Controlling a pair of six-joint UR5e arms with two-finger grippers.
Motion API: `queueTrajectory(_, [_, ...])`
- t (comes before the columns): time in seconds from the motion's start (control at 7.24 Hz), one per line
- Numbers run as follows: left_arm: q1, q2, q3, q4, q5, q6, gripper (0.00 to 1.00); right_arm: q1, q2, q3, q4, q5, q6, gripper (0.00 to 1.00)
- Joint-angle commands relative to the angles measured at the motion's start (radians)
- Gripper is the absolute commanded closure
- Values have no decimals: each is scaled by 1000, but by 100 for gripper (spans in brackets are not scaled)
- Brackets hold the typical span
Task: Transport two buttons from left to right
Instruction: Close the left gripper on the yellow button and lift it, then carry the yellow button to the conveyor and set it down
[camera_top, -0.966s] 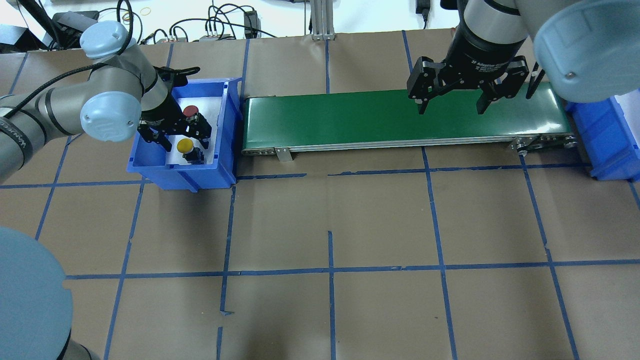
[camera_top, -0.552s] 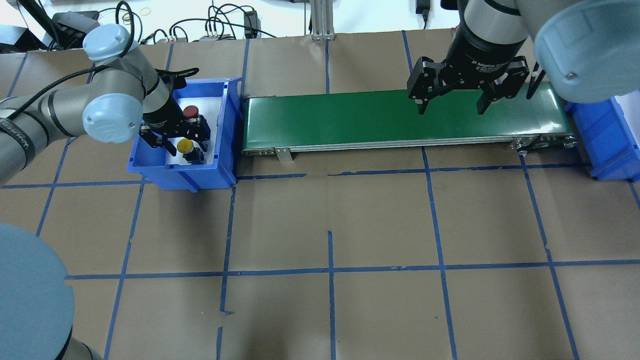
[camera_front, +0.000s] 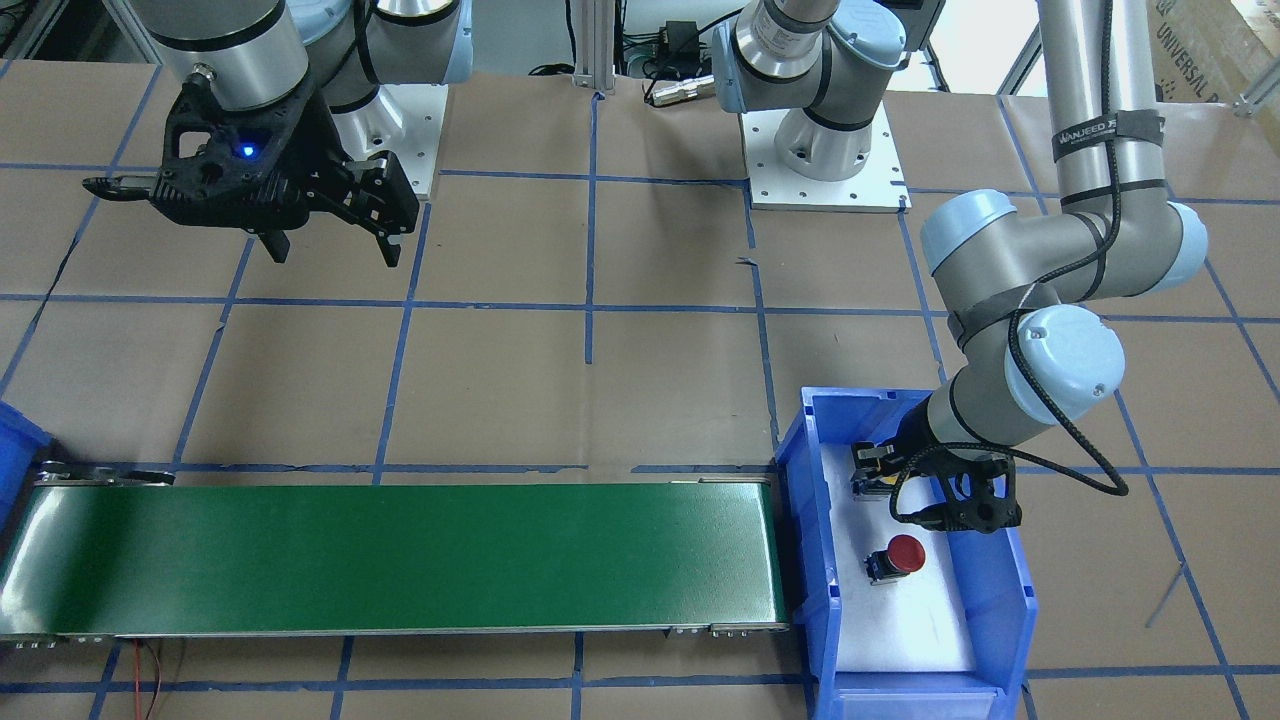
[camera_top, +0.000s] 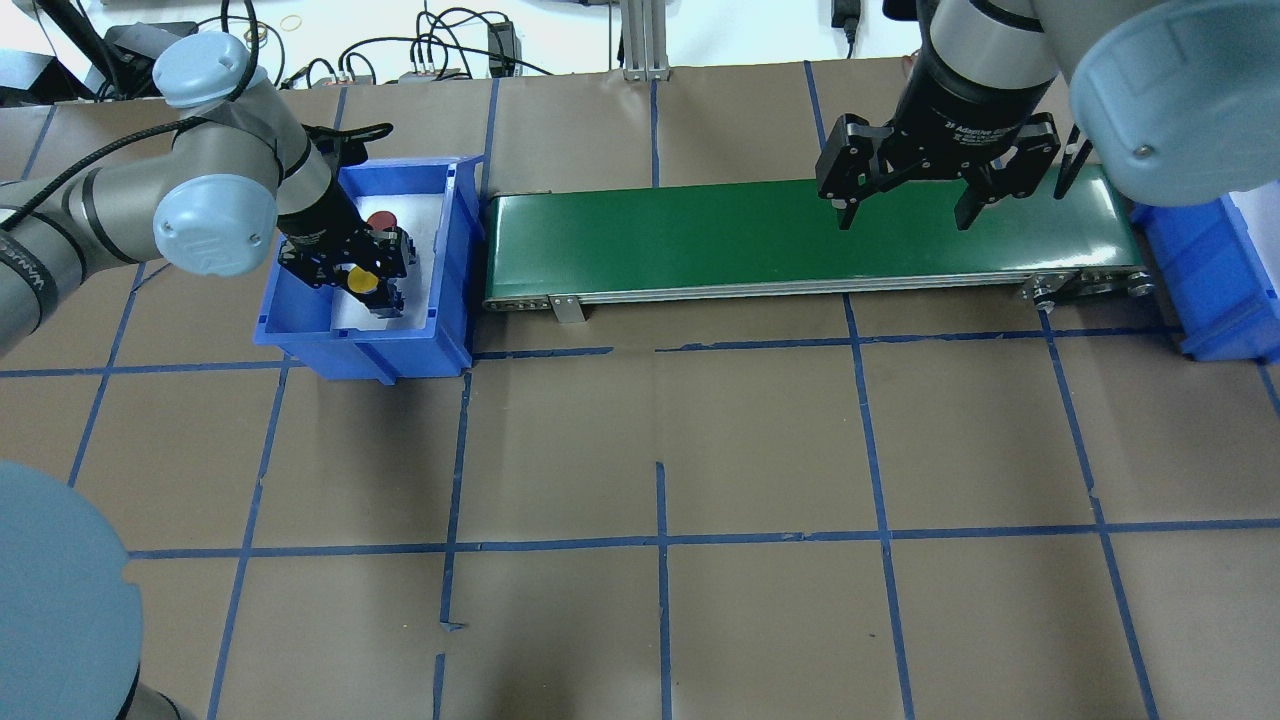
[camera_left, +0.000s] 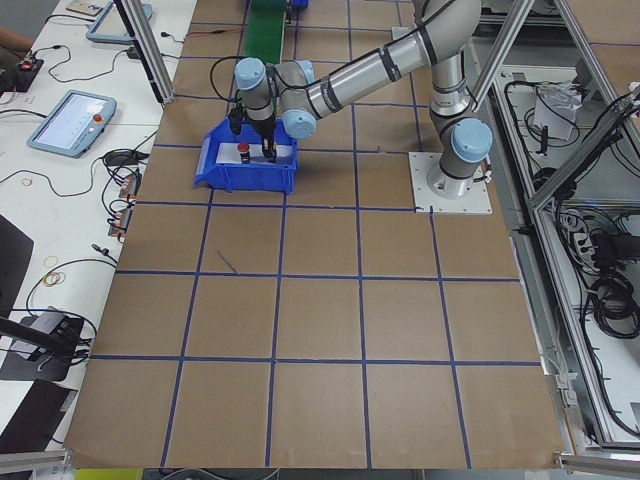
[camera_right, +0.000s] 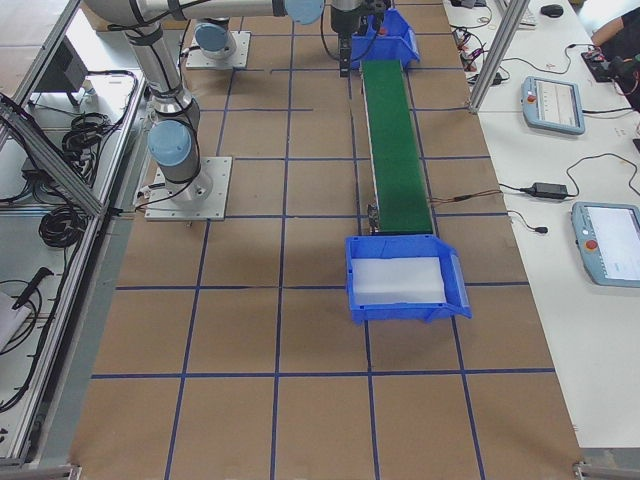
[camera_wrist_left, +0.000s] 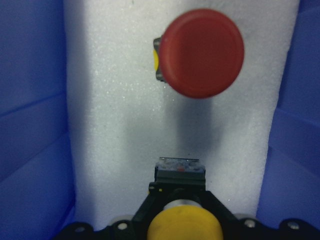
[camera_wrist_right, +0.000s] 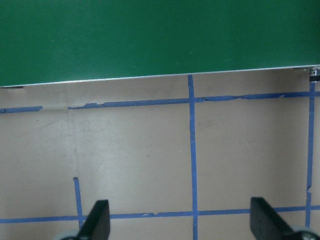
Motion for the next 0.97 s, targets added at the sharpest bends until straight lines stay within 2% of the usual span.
queueTrajectory(0.0, [-1, 33, 77, -102, 3, 5, 71, -3, 2, 1, -4, -1, -9, 0])
queueTrajectory(0.14, [-6, 37, 147, -198, 0, 5, 71, -4, 2, 1, -4, -1, -8, 0])
queueTrajectory(0.28, [-36, 39, 174, -216, -4, -15, 71, -3, 0, 0, -4, 0, -8, 0])
queueTrajectory(0.55, [-148, 34, 204, -218, -7, -143, 71, 3, 0, -4, -5, 0, 0, 0])
queueTrajectory(0.83, [-210, 2, 232, -201, -87, -258, 71, 2, 0, -4, -5, 0, -2, 0])
